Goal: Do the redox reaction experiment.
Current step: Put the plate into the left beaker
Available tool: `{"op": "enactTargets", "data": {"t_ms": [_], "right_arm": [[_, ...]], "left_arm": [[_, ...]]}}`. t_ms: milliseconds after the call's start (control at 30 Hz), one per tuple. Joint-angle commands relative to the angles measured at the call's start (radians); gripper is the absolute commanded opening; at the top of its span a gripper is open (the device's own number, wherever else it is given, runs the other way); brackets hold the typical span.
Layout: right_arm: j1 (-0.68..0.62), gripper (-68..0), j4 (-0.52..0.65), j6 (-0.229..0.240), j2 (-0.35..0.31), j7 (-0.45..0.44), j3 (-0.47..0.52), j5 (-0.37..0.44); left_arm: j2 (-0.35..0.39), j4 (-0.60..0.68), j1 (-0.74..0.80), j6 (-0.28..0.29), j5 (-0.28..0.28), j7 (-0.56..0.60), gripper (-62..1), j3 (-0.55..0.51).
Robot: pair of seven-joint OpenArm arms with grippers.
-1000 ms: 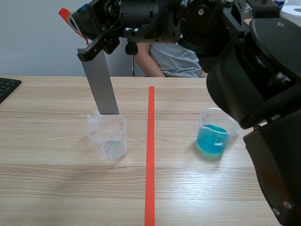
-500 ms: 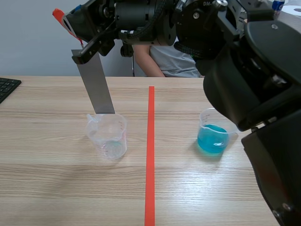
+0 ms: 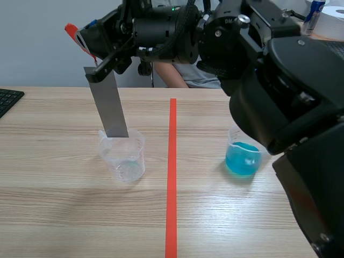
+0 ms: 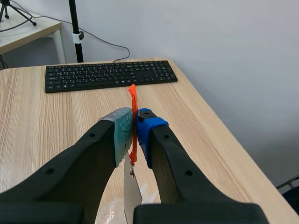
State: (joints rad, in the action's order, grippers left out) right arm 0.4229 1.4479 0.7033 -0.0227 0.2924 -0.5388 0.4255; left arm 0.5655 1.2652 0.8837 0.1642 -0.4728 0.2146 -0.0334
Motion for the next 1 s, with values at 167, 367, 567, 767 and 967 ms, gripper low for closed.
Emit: {"op": "enactTargets", "data": {"t_ms": [167,367,567,767,967], "right_arm": [[0.026,-66.0,-0.067,-0.003,0.004,-0.069,0.000,-0.002],[0.026,-66.0,-0.154,-0.003,0.004,-0.151,-0.006,-0.053],[0.026,-66.0,-0.221,-0.003,0.009,-0.245,-0.019,-0.164],[0.026,-66.0,-0.265,-0.003,0.012,-0.308,-0.019,-0.249],[0.025,-66.0,-0.283,-0.003,0.012,-0.341,-0.019,-0.336]], "left_arm": [[0.000,0.011,0.003,0.003,-0.005,0.013,-55.2,-0.001],[0.000,0.011,0.003,0.003,-0.005,0.013,-55.2,-0.001],[0.000,0.011,0.003,0.003,-0.005,0.013,-55.1,-0.001],[0.000,0.011,0.003,0.003,-0.005,0.013,-55.1,-0.001],[0.000,0.011,0.003,0.003,-0.005,0.013,-49.9,-0.001]]}}
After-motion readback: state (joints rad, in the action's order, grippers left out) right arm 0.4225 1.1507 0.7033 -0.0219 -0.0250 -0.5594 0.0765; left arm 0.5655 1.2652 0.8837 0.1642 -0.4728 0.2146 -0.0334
